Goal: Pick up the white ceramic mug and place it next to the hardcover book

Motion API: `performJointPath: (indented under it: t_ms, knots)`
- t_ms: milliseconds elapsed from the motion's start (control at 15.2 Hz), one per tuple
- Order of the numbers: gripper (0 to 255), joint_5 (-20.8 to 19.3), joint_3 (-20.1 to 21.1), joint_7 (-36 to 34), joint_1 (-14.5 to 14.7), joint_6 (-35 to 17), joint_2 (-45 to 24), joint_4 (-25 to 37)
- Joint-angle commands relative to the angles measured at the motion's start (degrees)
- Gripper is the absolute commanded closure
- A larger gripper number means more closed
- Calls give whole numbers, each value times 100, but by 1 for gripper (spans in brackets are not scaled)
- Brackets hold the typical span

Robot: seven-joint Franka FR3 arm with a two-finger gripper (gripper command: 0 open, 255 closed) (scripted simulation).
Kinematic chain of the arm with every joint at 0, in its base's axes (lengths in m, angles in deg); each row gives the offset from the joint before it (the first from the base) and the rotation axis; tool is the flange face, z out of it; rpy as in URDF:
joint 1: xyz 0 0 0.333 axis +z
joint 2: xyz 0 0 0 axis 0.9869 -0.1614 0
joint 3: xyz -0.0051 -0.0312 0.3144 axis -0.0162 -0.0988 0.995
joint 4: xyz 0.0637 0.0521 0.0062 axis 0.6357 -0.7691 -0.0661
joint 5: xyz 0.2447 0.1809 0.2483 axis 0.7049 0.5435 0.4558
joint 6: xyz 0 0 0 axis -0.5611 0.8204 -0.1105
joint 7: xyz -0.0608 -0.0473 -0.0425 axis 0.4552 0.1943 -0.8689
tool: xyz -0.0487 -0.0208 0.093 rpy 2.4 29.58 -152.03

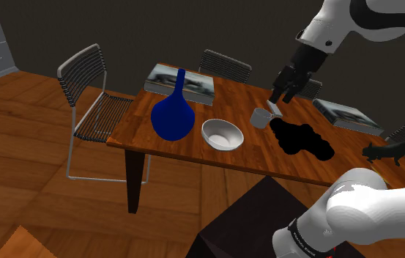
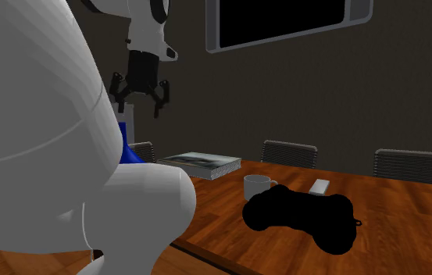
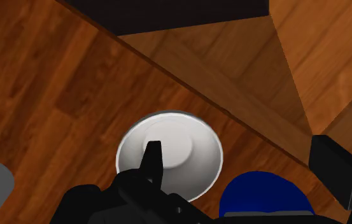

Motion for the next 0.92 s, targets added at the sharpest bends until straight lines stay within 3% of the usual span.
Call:
performJointPath:
  t_ms: [0,858]
  knots:
    - [0,0,0,0,0,0,0,0]
    - [0,-950,-1089,1483,-344,-1766,-1191,-533]
